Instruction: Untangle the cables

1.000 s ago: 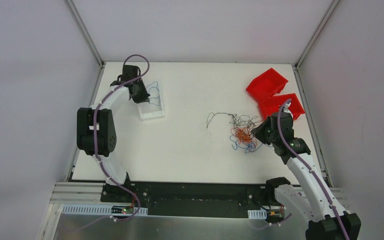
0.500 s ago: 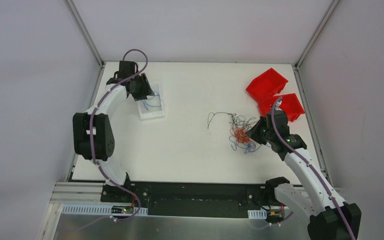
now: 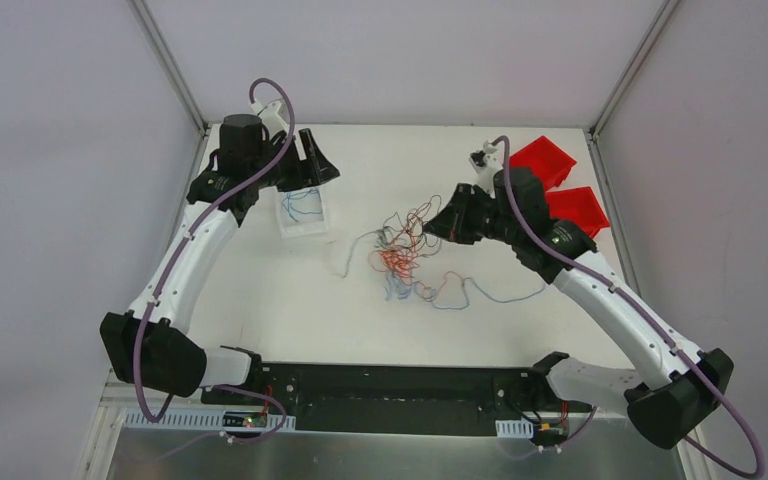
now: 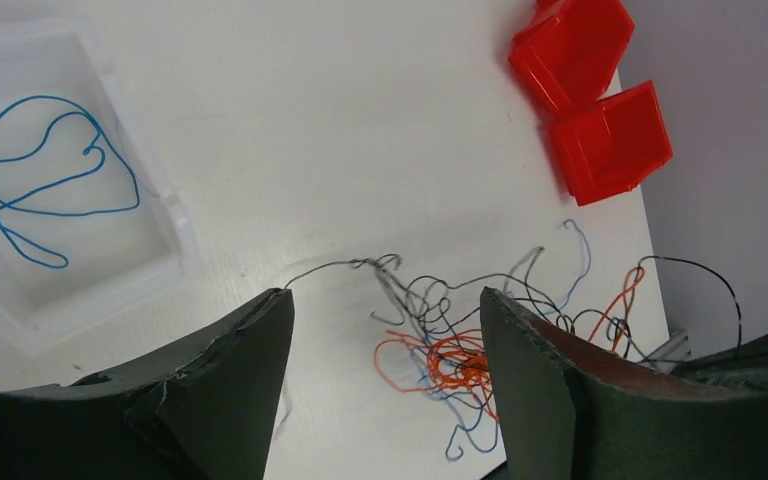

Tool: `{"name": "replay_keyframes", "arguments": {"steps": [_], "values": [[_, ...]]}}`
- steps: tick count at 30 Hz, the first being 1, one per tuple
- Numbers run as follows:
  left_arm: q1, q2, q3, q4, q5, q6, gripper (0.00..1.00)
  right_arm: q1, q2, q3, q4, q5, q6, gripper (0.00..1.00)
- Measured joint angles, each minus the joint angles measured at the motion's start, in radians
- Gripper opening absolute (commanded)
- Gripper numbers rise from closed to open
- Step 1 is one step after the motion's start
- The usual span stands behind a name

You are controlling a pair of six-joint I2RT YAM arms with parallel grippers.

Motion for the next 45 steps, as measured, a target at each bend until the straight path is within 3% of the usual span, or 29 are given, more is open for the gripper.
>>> {"name": "replay_keyframes", "arguments": {"steps": [1, 3, 5, 10, 16, 22, 35, 38, 40, 43, 45], "values": [[0.000, -0.011, -0.010, -0.002, 0.008, 0.001, 0.71, 0.000, -0.009, 0.008, 0.004, 0.023, -0.001, 0.48], [0.001, -0.021, -0.029, -0.001, 0.021, 0.002, 0.71, -0.003, -0.028, 0.003, 0.000, 0.097, 0.008, 0.68], [0.001, -0.021, -0.045, -0.001, 0.034, 0.003, 0.71, -0.011, -0.045, -0.026, -0.003, 0.173, 0.019, 0.75], [-0.024, -0.013, -0.097, 0.002, 0.070, 0.010, 0.71, -0.042, -0.058, -0.162, -0.032, 0.284, 0.041, 0.72], [-0.053, -0.009, -0.173, 0.008, 0.077, 0.034, 0.72, -0.025, -0.081, -0.311, -0.028, 0.227, 0.045, 0.69], [-0.068, 0.010, -0.251, -0.007, 0.028, 0.044, 0.70, 0.031, -0.067, -0.328, 0.016, 0.200, 0.056, 0.69], [-0.144, 0.287, -0.217, -0.010, -0.100, 0.092, 0.60, 0.151, 0.037, -0.328, 0.112, 0.225, 0.117, 0.73], [-0.144, 0.308, -0.217, -0.010, -0.109, 0.094, 0.52, 0.180, 0.073, -0.328, 0.132, 0.240, 0.133, 0.73], [-0.146, 0.314, -0.217, -0.004, -0.107, 0.097, 0.40, 0.199, 0.105, -0.327, 0.150, 0.249, 0.142, 0.74], [-0.151, 0.318, -0.215, 0.016, -0.084, 0.106, 0.00, 0.229, 0.156, -0.325, 0.178, 0.264, 0.154, 0.73], [-0.157, 0.318, -0.212, 0.030, -0.061, 0.105, 0.00, 0.248, 0.187, -0.325, 0.208, 0.270, 0.166, 0.73]]}}
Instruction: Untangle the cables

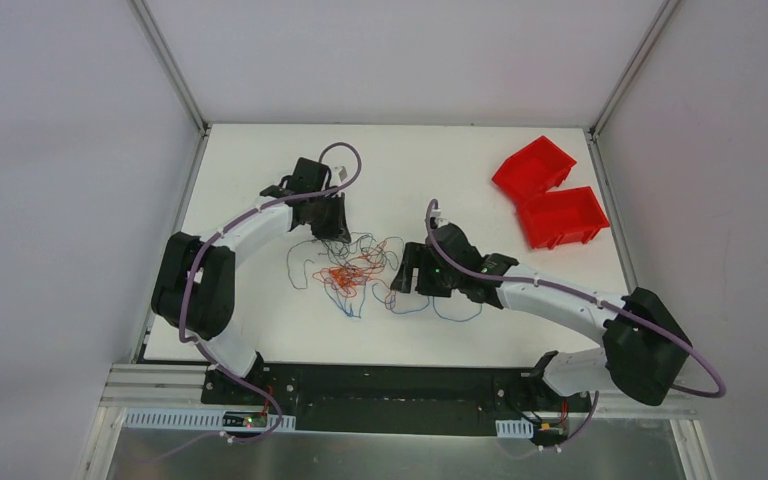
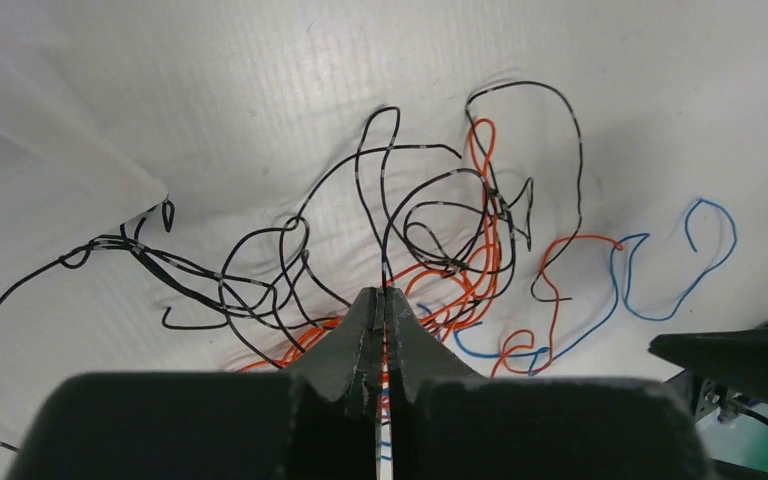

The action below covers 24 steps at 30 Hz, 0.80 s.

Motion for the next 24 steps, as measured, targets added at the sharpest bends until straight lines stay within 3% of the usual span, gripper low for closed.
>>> {"name": "replay_keyframes", "arguments": {"steps": [9, 15, 18, 22, 23, 24], "values": [[-0.006, -0.050, 0.003, 0.036, 0.045, -0.012, 0.00, 0.064, 0.149, 0.043, 0.180, 0.005, 0.025, 0.80], [-0.006, -0.201, -0.018, 0.041, 0.061, -0.027, 0.00, 0.108, 0.319, 0.193, 0.207, 0.058, -0.010, 0.76], [-0.006, -0.261, -0.019, 0.040, 0.071, -0.029, 0.00, 0.113, 0.397, 0.269, 0.200, 0.102, -0.019, 0.58], [0.001, -0.298, 0.012, -0.012, 0.075, -0.027, 0.00, 0.113, 0.463, 0.318, 0.166, 0.186, -0.013, 0.12], [0.010, -0.301, 0.032, -0.032, 0.078, -0.026, 0.00, 0.113, 0.465, 0.315, 0.154, 0.203, -0.013, 0.03], [0.024, -0.302, 0.057, -0.053, 0.081, -0.026, 0.00, 0.113, 0.462, 0.303, 0.152, 0.227, -0.003, 0.00]]}}
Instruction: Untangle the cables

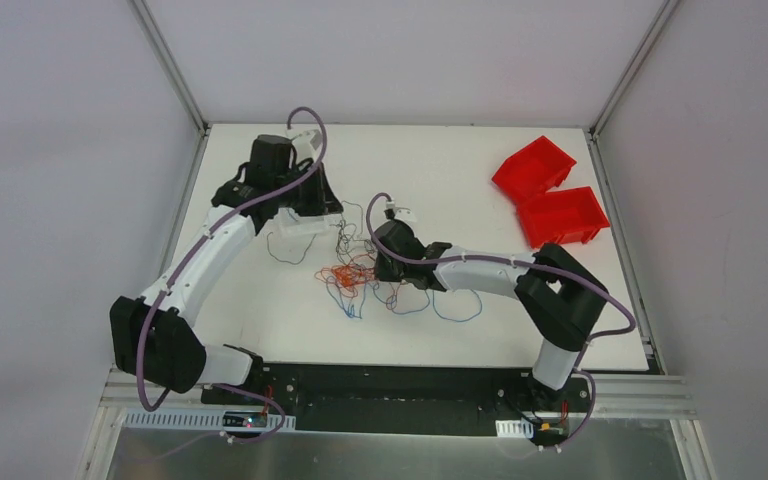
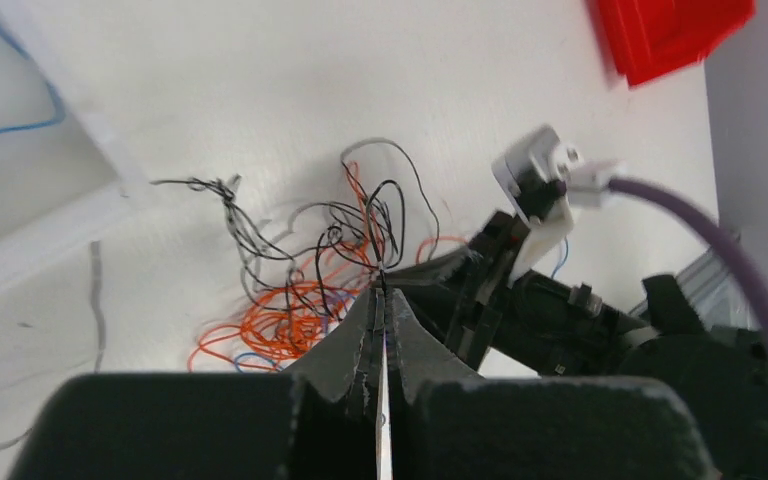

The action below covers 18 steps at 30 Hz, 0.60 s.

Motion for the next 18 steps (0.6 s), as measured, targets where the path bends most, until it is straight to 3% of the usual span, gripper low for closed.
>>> {"name": "replay_keyframes", "arguments": {"steps": [4, 10, 13, 15, 18], "values": [[0.130, -0.015, 0.097, -0.059, 0.015, -0.004, 0.00, -0.004, -0.081, -0.128, -0.017, 0.091, 0.025, 0.00], [0.306, -0.068, 0.200, -0.138, 0.002, 0.000, 0.00, -0.097, -0.438, -0.361, -0.111, 0.178, 0.032, 0.01], [0.312, -0.089, 0.218, -0.167, 0.015, 0.000, 0.00, -0.198, -0.609, -0.419, -0.130, 0.166, 0.006, 0.75], [0.312, -0.090, 0.227, -0.177, 0.047, -0.001, 0.00, -0.235, -0.675, -0.436, -0.130, 0.114, -0.026, 0.93], [0.312, -0.090, 0.241, -0.190, 0.115, -0.003, 0.00, -0.235, -0.692, -0.431, -0.100, -0.023, -0.095, 0.98]]}}
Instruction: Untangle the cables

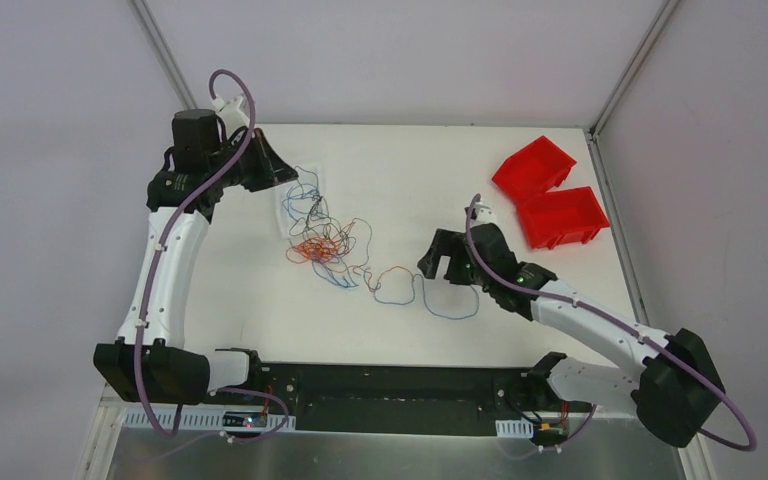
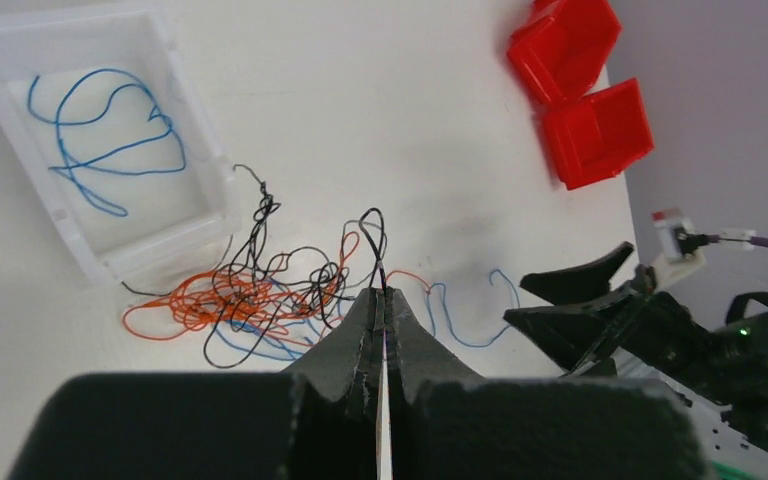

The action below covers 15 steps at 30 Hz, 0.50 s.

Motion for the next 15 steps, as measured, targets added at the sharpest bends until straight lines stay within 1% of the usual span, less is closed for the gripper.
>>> {"name": "replay_keyframes", "arguments": {"steps": [3, 7, 11, 15], "values": [[-0.012, 0.000, 0.025, -0.001, 0.066, -0.003, 0.00, 0.018, 0.052, 0.026, 0.026, -0.086, -0.036, 0.96], [-0.076, -0.002, 0.076, 0.000, 0.112, -0.013, 0.00, 0.064, 0.168, 0.087, 0.117, -0.153, -0.069, 0.94], [-0.136, -0.014, 0.116, 0.001, 0.140, -0.039, 0.00, 0.135, 0.242, 0.119, 0.261, -0.166, -0.097, 0.94], [-0.168, -0.028, 0.151, 0.002, 0.150, -0.067, 0.00, 0.188, 0.302, 0.148, 0.386, -0.152, -0.123, 0.97]]}}
